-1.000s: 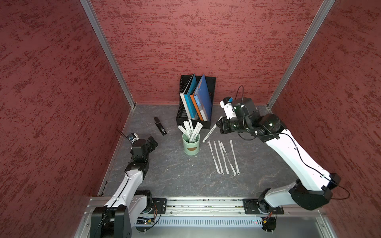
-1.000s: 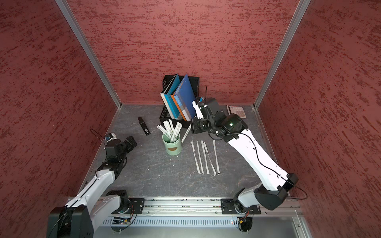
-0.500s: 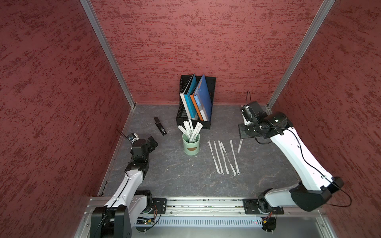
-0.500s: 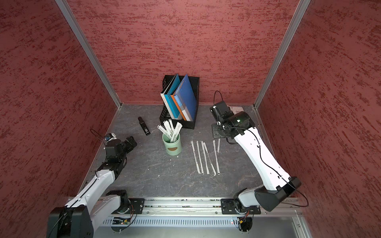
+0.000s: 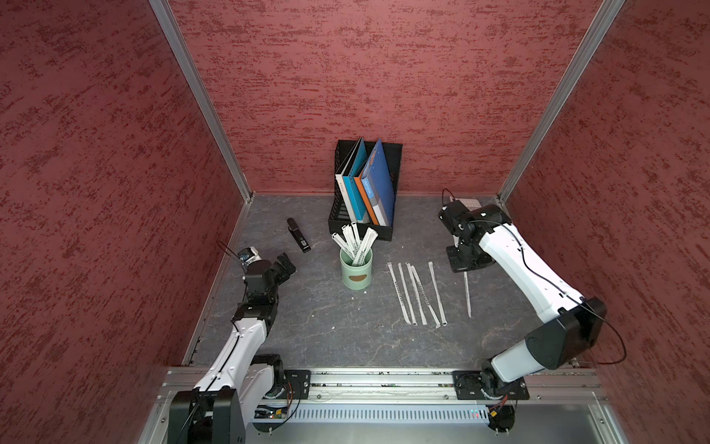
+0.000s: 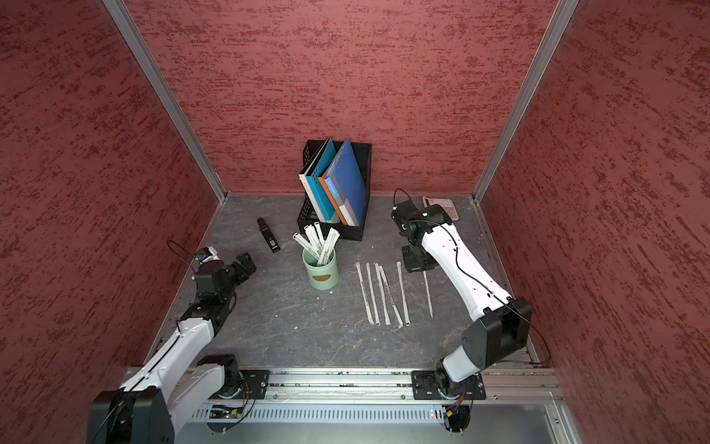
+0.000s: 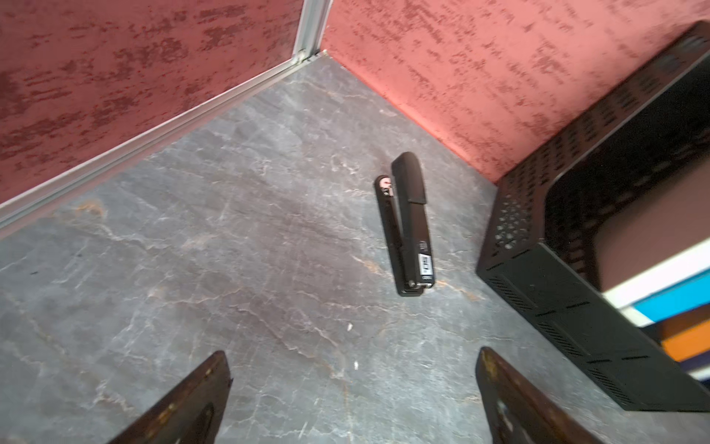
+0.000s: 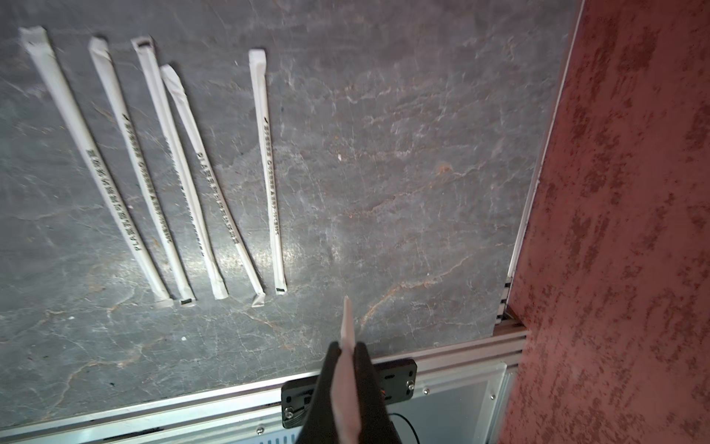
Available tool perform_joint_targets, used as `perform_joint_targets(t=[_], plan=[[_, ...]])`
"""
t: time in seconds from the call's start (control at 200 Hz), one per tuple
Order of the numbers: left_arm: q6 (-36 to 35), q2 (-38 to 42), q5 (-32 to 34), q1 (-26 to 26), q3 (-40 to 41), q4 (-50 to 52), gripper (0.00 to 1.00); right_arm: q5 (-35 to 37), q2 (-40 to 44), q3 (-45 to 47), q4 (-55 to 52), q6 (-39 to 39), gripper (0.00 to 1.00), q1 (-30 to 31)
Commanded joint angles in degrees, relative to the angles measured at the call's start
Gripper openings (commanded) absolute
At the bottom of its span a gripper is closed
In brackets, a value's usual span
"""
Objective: Take the straws out of the storage container
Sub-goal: Place the straw at the center of the board.
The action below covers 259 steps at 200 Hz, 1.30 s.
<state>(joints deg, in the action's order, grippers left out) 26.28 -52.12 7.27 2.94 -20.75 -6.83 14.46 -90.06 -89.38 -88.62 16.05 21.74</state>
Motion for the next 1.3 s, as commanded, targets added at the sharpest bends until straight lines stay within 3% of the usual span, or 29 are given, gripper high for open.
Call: perform_joint_targets(t=[0.0, 0.21, 0.381, 0.616, 0.852, 1.132, 1.292], plan=[[-3.29, 1.55, -6.37, 0.36, 1.64, -4.96, 0.99, -3.79, -1.56, 1.71, 2.08, -2.08, 0.0, -1.45], [-6.72, 0.13, -20.45, -0.76, -1.56, -2.42, 0.99, -8.58, -6.28, 1.8, 5.5, -4.93, 0.0, -3.98], [-11.46, 6.36, -26.01, -6.88, -6.66, 6.39, 1.0, -11.98, -12.85, -1.22, 6.98, -7.29, 0.0, -5.22], [-10.89, 18.86, -25.12, -15.8, -7.27, 13.24, 0.99, -12.56, -23.01, -5.51, 8.11, -9.27, 0.0, -7.47], [-9.98, 26.62, -23.2, -21.52, -10.2, 20.41, 0.99, -14.31, -27.31, -5.63, 10.67, -10.35, 0.0, -10.49], [-11.96, 25.09, -23.23, -27.54, -14.66, 22.99, 1.0, -16.3, -30.22, -4.86, 14.02, -10.63, 0.02, -13.39], [-12.48, 22.79, -18.62, -30.98, -15.89, 25.65, 1.0, -16.66, -30.69, -4.48, 15.31, -10.44, 0.08, -14.15]])
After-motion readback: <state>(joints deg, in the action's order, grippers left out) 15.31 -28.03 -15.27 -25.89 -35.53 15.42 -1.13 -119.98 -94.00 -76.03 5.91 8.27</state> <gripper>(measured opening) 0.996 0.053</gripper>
